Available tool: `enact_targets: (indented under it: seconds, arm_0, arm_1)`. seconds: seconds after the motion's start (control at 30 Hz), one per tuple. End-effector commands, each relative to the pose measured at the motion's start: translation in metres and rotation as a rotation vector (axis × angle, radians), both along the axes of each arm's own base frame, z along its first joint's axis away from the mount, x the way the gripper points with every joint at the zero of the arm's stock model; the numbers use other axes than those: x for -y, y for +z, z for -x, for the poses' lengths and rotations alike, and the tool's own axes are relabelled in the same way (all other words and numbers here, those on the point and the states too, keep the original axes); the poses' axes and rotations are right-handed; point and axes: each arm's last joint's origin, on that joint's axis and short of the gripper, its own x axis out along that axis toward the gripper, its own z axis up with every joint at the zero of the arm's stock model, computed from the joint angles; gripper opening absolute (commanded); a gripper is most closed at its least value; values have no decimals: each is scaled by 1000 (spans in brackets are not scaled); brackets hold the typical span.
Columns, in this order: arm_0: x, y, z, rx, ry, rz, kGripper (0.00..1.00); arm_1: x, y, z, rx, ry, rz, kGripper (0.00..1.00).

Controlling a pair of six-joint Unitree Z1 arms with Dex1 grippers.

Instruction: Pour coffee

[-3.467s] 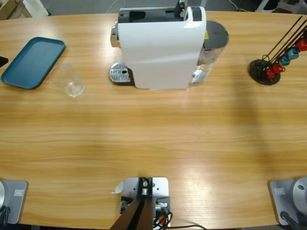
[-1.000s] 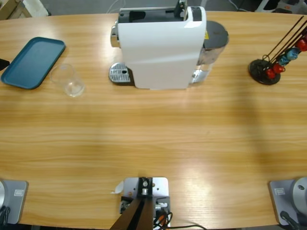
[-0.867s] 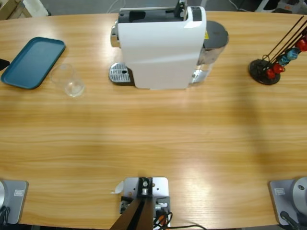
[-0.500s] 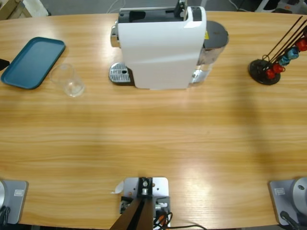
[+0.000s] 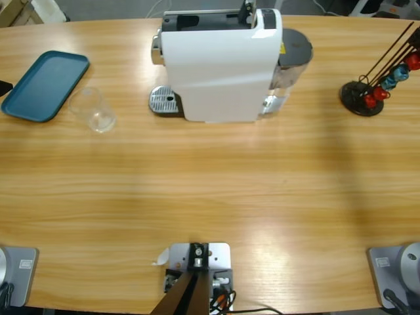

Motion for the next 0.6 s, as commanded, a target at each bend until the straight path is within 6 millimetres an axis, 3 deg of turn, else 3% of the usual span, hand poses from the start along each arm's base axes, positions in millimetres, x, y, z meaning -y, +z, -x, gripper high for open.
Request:
enact_targets:
  seconds: [0.03,0.23,0.37,0.4,0.5,0.57,0.6]
  arm_0:
    - [-4,-9,9,-9,-9,-27,830]
    - [-4,-9,10,-8,-9,-27,830]
    - [-4,-9,9,-7,-11,-29,830]
    - [-4,-9,9,-8,-11,-30,830]
    - [-4,-9,9,-8,-11,-30,830]
    - [-4,-9,9,-8,-11,-29,830]
    - [-4,-9,10,-7,-11,-29,830]
  arm_1:
    - [2,-23,-13,-88,-34,11,803]
    - [2,-21,-13,-81,-35,11,790]
    - [3,-18,-10,-68,-43,18,503]
    - [3,-18,-9,-64,-45,19,468]
    - [4,-17,-6,-57,-55,29,226]
    - [4,-17,-5,-56,-56,29,211]
    - [5,-17,-5,-57,-57,30,122]
